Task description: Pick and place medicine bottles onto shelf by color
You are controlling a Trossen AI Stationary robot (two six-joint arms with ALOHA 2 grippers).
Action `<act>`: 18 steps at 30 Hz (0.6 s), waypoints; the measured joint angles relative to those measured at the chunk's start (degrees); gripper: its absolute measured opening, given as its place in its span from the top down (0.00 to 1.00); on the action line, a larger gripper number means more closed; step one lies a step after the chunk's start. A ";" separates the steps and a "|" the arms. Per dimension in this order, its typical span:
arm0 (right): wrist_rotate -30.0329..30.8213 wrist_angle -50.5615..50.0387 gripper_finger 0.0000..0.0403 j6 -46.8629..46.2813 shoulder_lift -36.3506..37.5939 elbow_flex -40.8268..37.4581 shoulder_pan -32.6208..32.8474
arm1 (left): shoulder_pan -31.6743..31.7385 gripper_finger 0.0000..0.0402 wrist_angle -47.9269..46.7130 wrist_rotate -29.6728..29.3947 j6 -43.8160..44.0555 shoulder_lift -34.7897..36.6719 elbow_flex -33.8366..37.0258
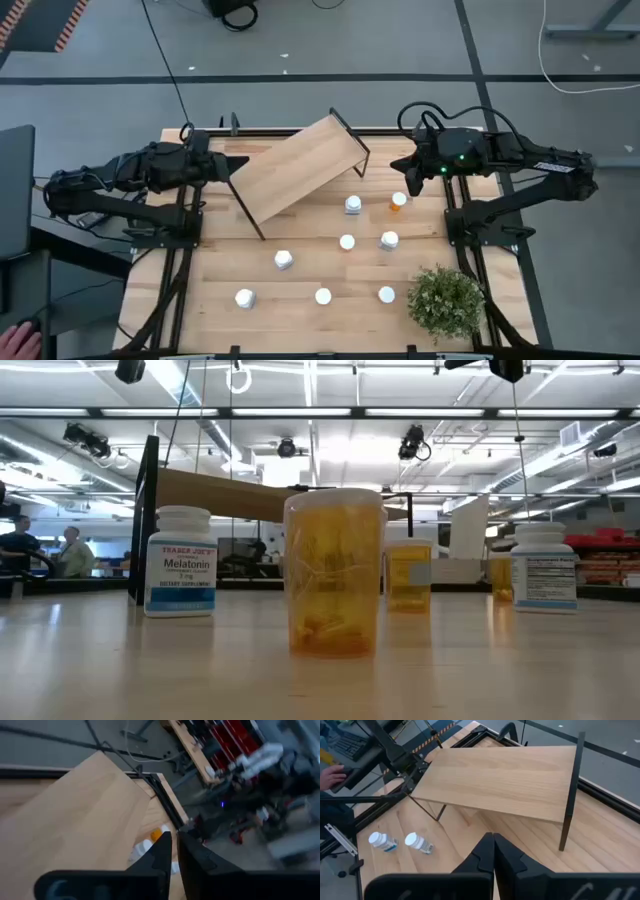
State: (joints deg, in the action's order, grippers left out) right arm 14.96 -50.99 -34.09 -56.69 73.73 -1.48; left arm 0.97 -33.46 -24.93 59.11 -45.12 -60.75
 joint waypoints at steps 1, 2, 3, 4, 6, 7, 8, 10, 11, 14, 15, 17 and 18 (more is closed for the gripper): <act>0.00 -0.01 0.99 0.01 0.00 0.00 0.01 | -0.02 0.89 -0.02 0.05 -0.12 0.00 0.00; 0.00 -0.01 0.99 0.01 0.00 0.00 0.00 | -0.26 0.89 -0.04 0.10 -1.27 0.00 0.00; 0.00 -0.01 0.99 0.03 0.00 0.00 0.01 | -0.66 0.88 0.04 0.25 -2.70 0.00 0.00; 0.00 -0.01 0.99 0.03 0.00 0.00 0.00 | -1.17 0.88 0.16 0.41 -3.94 -0.16 0.00; 0.00 -0.10 0.99 0.07 -0.17 0.00 0.01 | -2.25 0.88 1.51 1.34 -6.04 -0.83 0.00; 0.00 -0.51 0.99 0.27 -0.23 0.00 0.01 | -2.68 0.88 2.19 2.26 -7.53 -1.38 0.00; 0.00 -1.72 0.99 0.61 -0.31 0.00 0.01 | -3.06 0.88 2.48 3.13 -8.49 -2.20 0.00; 0.00 -5.32 0.99 1.10 -0.50 0.00 0.01 | -4.05 0.87 1.98 4.24 -8.77 -4.33 0.00; 0.00 -7.42 0.99 1.07 -0.62 0.00 0.01 | -4.55 0.87 1.57 4.96 -8.80 -5.55 0.00; -0.06 -15.27 0.99 -0.55 -0.94 0.00 0.01 | -5.90 0.87 2.64 9.01 -10.13 -9.45 -0.01; -0.12 -17.31 0.99 -1.41 -0.98 0.00 0.01 | -6.32 0.87 2.84 11.04 -10.84 -10.65 -0.23; -0.52 -20.63 0.99 -3.16 -0.96 0.00 0.01 | -7.29 0.85 1.74 14.76 -14.45 -13.72 -1.44; -0.57 -21.58 0.99 -3.82 -0.96 0.00 0.01 | -7.77 0.84 0.44 16.55 -16.99 -15.28 -2.52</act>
State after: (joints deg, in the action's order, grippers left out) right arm 14.39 -72.57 -37.91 -57.65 73.73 -1.48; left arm -6.80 -33.02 -8.39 42.12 -60.41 -63.27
